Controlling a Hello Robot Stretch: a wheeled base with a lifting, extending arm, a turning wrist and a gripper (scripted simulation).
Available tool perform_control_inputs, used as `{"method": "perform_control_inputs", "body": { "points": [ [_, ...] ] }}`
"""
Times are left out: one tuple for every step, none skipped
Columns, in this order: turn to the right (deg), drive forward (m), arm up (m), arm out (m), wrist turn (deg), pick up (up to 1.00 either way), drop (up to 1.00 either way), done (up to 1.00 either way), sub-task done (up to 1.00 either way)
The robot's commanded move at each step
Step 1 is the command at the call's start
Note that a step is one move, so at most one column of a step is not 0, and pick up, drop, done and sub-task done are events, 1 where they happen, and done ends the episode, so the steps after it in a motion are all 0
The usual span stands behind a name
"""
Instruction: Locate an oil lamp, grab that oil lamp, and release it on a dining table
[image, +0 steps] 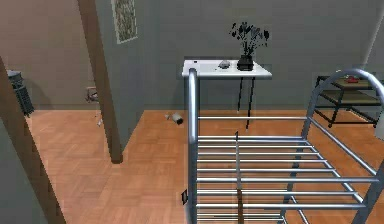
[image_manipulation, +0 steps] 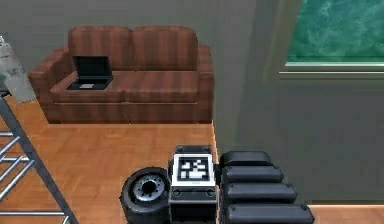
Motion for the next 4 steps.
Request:
{"method": "perform_control_inputs", "body": {
  "points": [
    [0.0,0.05,0.00,0.00,0.0,0.00,0.00,0.00,0.00],
    [-42.0,0.00,0.00,0.00,0.0,0.00,0.00,0.00,0.00],
    [-3.0,0.00,0.00,0.00,0.0,0.00,0.00,0.00,0.00],
    [0.0,0.40,0.00,0.00,0.0,0.00,0.00,0.00,0.00]
  ]
}}
